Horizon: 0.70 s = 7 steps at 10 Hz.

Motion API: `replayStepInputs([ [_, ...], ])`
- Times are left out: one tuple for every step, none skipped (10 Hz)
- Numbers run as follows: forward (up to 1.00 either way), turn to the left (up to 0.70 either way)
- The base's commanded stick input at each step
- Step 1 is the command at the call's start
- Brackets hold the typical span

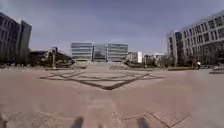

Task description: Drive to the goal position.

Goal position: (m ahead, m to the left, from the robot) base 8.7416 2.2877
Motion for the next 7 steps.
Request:
replayStepInputs([
  [1.00, 0.00],
  [1.00, 0.00],
  [1.00, 0.00],
  [1.00, 0.00],
  [1.00, 0.00],
  [1.00, 0.00],
  [1.00, 0.00],
])
